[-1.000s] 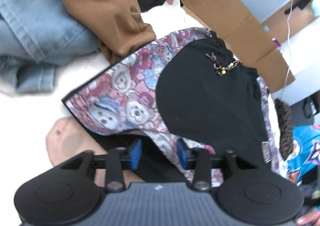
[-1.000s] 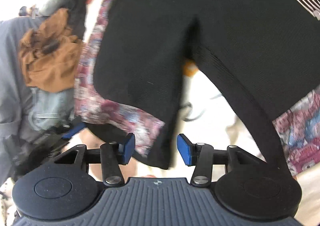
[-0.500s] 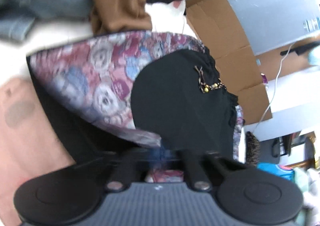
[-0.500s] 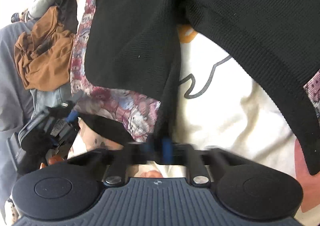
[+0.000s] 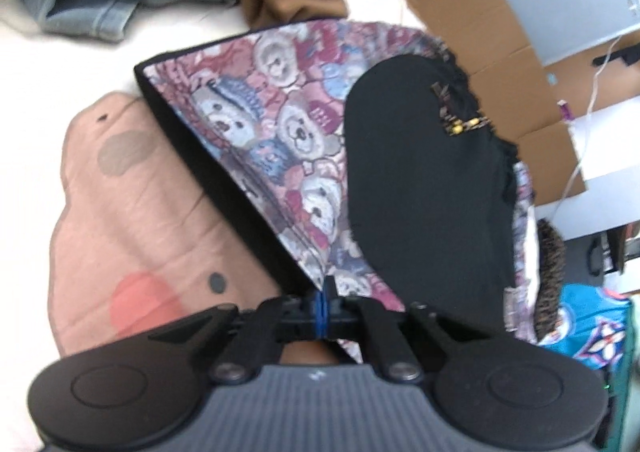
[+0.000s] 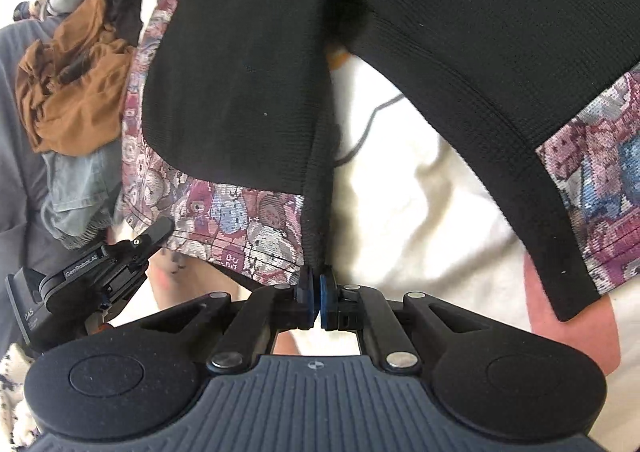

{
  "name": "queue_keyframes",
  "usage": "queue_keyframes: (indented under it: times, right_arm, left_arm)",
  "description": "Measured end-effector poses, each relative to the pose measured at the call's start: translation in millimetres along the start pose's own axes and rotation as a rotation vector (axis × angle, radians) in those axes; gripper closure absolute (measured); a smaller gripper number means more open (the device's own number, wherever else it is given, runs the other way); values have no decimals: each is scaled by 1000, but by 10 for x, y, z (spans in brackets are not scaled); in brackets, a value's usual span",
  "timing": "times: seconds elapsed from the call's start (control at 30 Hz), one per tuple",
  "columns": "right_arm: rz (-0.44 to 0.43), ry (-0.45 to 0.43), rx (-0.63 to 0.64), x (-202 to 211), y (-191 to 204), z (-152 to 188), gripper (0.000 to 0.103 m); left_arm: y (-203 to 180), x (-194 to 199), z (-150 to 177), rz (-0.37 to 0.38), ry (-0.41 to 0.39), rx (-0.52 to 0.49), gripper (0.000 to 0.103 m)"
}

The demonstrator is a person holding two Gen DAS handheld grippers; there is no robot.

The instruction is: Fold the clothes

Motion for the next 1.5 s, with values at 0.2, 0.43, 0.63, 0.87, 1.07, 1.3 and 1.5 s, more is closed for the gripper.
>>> queue_keyframes:
  times: [0.2, 0.43, 0.63, 0.87, 1.07, 1.3, 1.5]
  right_arm:
    - [3, 16, 18, 78, 23, -19, 74]
    - [-22, -46, 27, 254, 52, -130, 66]
    - [-4, -49, 11, 237, -14, -182, 66]
    - [-7, -43, 5, 152, 34, -215, 66]
    - [-5, -27, -19, 42, 56, -209, 67]
    - [-5, 3, -4, -74, 140, -158, 102]
    - [7, 13, 58, -75, 229, -104, 102]
  left_arm:
    - [16, 60, -53, -44, 15, -31, 98]
    - [142, 454, -354, -191, -55, -141, 86]
    - [280, 553, -717, -322, -102, -226, 58]
    - [356, 519, -979, -369, -119, -319, 44]
    - [392, 394, -1146, -357, -128, -355, 42]
    - [412, 230, -1130, -382, -62, -446, 83]
    - [435, 381, -1194, -379, -60, -429, 96]
Point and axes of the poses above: each gripper's, at about its wrist camera, not at the fingertips, and x roughly against the way its jaws point, y to its left, z to its underside, the point moved 10 cm from there along -x, roughly the way its jaws point, and after that the axes turned 2 degrees about y, right-handed, at the moved point
